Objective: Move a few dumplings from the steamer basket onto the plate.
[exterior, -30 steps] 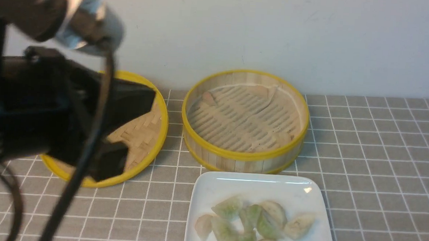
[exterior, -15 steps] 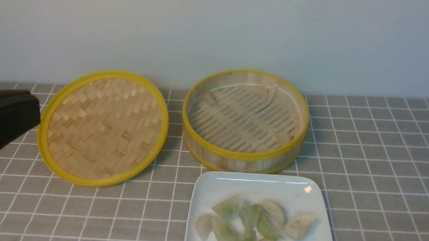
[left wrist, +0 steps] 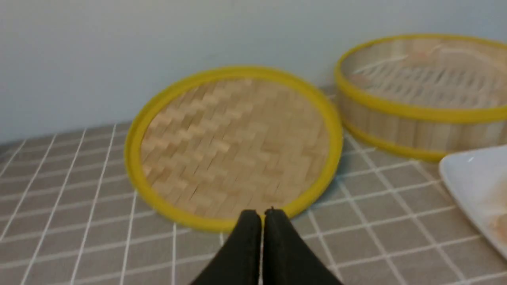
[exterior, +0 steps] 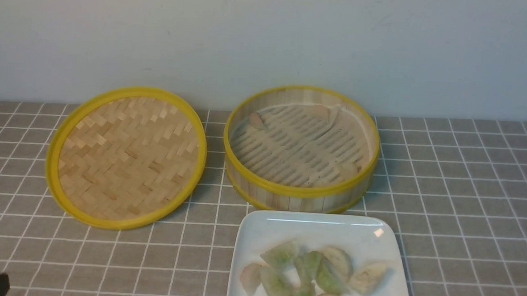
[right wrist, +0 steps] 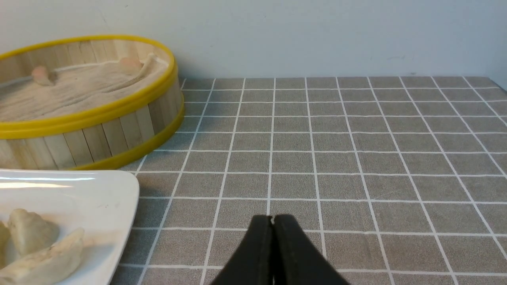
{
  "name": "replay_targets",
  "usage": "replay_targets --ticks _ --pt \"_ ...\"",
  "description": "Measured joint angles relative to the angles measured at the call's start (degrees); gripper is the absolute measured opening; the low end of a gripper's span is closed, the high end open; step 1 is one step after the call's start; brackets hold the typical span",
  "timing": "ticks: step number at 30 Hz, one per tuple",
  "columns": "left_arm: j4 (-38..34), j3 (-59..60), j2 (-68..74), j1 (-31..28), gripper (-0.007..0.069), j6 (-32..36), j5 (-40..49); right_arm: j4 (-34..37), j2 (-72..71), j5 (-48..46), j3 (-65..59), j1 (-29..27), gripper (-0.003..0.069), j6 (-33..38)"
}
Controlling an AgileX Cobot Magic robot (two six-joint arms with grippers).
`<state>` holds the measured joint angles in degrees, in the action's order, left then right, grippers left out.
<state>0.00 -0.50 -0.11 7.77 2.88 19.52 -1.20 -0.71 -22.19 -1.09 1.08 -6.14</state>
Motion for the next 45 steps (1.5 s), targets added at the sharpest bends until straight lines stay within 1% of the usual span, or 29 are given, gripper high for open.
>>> replay_targets --ticks 5,45 --pt "0.00 2.01 -0.50 -0.77 -0.0005 0.06 2.42 0.00 0.00 0.00 0.00 0.00 -0.0013 0.00" --pt "0.00 2.01 -0.50 -0.92 -0.0005 0.25 2.31 0.00 0.00 0.00 0.00 0.00 -0.0013 0.00"
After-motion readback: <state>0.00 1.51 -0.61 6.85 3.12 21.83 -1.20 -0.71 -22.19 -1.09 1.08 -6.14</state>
